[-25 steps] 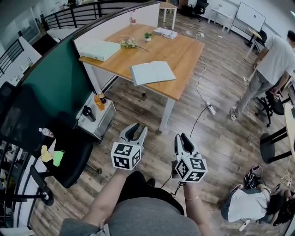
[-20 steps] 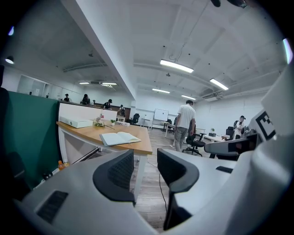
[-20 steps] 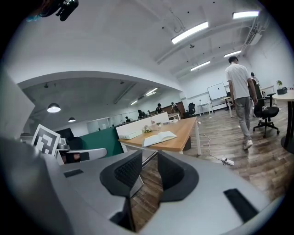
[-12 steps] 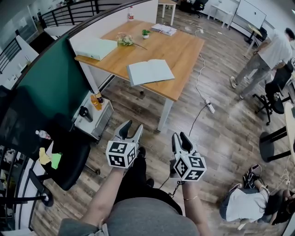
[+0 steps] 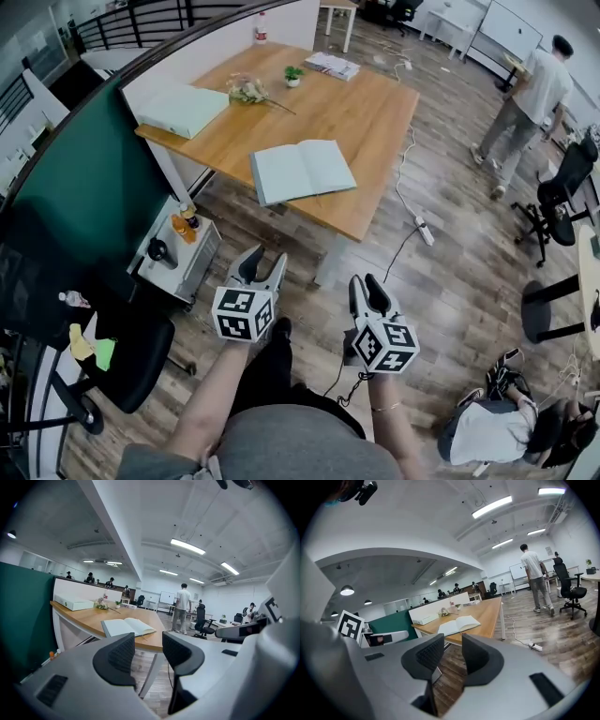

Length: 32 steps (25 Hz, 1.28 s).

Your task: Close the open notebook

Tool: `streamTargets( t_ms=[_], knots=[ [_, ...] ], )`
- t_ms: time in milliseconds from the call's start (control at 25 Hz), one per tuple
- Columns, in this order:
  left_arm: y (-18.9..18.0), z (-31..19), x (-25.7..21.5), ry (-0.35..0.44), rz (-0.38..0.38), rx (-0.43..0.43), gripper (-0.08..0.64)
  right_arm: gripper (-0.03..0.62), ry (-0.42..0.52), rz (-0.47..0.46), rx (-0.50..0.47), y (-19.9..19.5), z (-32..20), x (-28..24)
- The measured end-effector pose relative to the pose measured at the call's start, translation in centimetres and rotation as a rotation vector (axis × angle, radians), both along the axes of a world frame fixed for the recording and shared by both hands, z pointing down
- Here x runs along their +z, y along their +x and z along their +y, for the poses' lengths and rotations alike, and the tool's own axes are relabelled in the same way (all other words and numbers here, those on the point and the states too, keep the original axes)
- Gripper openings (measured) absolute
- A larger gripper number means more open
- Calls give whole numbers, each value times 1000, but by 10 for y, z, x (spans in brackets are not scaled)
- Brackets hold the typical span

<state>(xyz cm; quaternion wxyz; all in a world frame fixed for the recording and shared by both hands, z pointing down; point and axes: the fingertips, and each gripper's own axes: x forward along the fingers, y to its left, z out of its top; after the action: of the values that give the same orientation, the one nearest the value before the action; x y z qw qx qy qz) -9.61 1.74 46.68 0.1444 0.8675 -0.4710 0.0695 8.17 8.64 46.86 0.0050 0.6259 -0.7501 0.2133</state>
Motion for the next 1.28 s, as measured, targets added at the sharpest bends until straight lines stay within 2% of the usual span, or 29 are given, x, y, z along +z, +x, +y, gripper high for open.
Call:
streamTargets(
  t_ms=[280, 600, 1280],
  knots=[
    [-11, -77, 2, -12, -8, -6, 176, 106, -13, 0, 23, -2, -80, -2],
    [-21, -141, 5, -22, -12, -6, 176, 104, -23, -2, 48, -6, -142, -3],
    [-28, -191, 13, -50, -10, -33, 176, 103, -36, -28, 29, -6, -200, -2]
  ],
)
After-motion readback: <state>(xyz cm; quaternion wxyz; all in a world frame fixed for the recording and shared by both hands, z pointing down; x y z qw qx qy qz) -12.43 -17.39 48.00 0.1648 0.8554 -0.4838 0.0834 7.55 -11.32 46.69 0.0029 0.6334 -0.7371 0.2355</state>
